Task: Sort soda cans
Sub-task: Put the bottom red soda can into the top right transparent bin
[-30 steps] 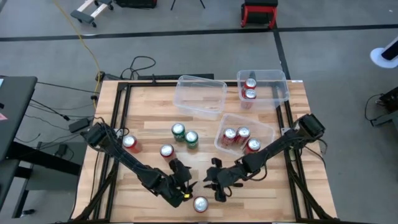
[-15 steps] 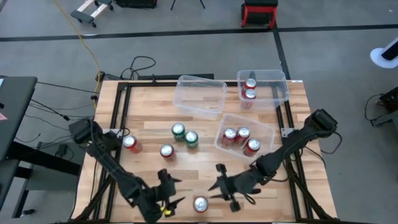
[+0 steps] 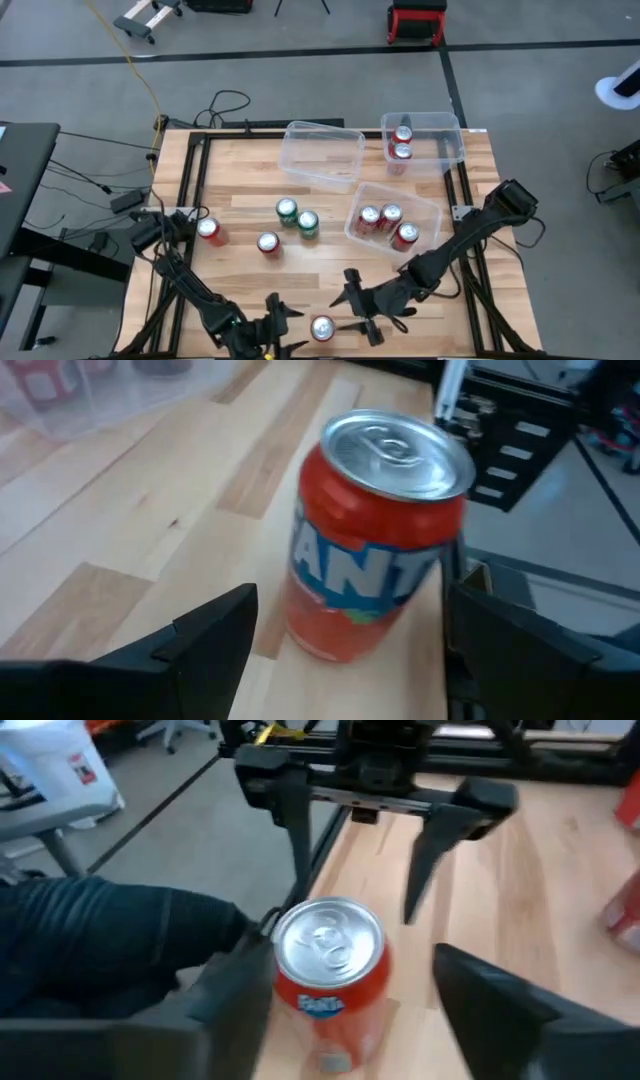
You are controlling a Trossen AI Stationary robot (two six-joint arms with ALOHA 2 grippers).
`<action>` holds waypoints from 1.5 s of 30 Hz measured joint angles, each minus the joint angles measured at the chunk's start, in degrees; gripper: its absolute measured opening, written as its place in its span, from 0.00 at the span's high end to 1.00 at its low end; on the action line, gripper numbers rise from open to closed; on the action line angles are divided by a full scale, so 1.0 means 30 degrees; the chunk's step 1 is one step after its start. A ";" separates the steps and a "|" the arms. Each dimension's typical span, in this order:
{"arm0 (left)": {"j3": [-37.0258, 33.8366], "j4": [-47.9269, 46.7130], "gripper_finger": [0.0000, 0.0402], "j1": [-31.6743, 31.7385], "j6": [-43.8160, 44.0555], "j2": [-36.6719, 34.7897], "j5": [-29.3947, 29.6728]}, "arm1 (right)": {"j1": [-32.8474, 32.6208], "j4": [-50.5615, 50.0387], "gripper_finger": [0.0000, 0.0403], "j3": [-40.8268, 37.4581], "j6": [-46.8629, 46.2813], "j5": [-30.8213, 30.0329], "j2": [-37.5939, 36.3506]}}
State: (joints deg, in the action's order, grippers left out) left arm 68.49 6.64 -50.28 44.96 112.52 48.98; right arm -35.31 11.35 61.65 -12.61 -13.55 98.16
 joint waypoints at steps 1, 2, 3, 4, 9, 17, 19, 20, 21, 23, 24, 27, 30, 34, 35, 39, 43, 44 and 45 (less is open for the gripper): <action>0.0000 0.0016 0.20 0.0052 0.0157 0.0070 0.0016 | -0.0001 0.0242 0.23 0.0000 -0.0228 0.0021 0.0227; 0.0000 0.0040 0.20 0.0134 0.0231 0.0160 0.0034 | 0.0010 0.0426 0.17 0.0000 -0.0288 0.0017 0.0437; 0.0000 0.0210 0.20 0.0210 0.0265 0.0281 0.0011 | 0.0030 0.0542 0.12 0.0000 -0.0293 -0.0005 0.0634; 0.0000 0.0403 0.20 0.0277 0.0265 0.0361 0.0023 | 0.0043 0.0548 0.07 0.0000 -0.0245 -0.0008 0.0838; 0.0000 0.0849 0.20 0.0729 0.0258 0.0899 -0.0612 | -0.0042 0.0460 0.05 -0.0007 0.0327 0.0002 0.1474; 0.0000 0.1445 0.20 0.1475 -0.0176 0.1009 -0.1249 | -0.0397 0.0905 0.02 0.0007 0.0616 0.0767 0.1437; 0.0000 0.1492 0.20 0.1705 -0.0259 0.1009 -0.1264 | -0.0333 0.0525 0.01 0.0000 0.0399 0.0824 0.1441; 0.0000 0.1473 0.20 0.1856 -0.0265 0.1009 -0.1264 | -0.0322 0.0463 0.01 0.0000 0.0319 0.0833 0.1444; 0.0000 0.1470 0.20 0.2010 -0.0352 0.1009 -0.1252 | -0.0277 0.0456 0.01 0.0000 0.0257 0.0833 0.1444; 0.0000 0.1512 0.20 0.2283 -0.0669 0.1009 -0.1228 | -0.0167 0.0535 0.01 0.0000 0.0162 0.0858 0.1437; 0.0000 0.1559 0.20 0.2434 -0.0848 0.1009 -0.1220 | -0.0111 0.0416 0.01 0.0000 0.0032 0.0913 0.1437; 0.0000 0.1586 0.20 0.2874 -0.1379 0.1009 -0.1220 | 0.0190 -0.0145 0.01 0.0000 -0.0707 0.0986 0.1437; 0.0000 0.1605 0.20 0.3201 -0.1717 0.1009 -0.1246 | 0.0529 -0.1466 0.01 0.0000 -0.1763 0.1054 0.1437; 0.0000 0.1579 0.20 0.3413 -0.1767 0.1009 -0.1295 | 0.0741 -0.2913 0.01 0.0000 -0.2491 0.1292 0.1431; 0.0000 0.1570 0.20 0.3440 -0.1768 0.1009 -0.1309 | 0.0770 -0.2945 0.01 0.0000 -0.2489 0.1477 0.1433; 0.0000 0.1507 0.20 0.3518 -0.1767 0.1009 -0.1333 | 0.0816 -0.2908 0.02 0.0000 -0.2351 0.1781 0.1437; 0.0000 0.1505 0.20 0.3532 -0.1775 0.1009 -0.1337 | 0.0995 -0.3063 0.10 0.0000 -0.2344 0.2101 0.1437; 0.0000 0.1491 0.20 0.3532 -0.1768 0.1009 -0.1344 | 0.1072 -0.3060 0.13 0.0000 -0.2339 0.2101 0.1437; 0.0000 0.1484 0.20 0.3532 -0.1767 0.1009 -0.1344 | 0.1107 -0.3047 0.16 0.0000 -0.2315 0.2101 0.1437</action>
State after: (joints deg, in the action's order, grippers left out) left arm 68.49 11.09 -39.68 39.66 115.55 44.95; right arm -31.99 2.21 61.65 -19.55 -7.25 102.48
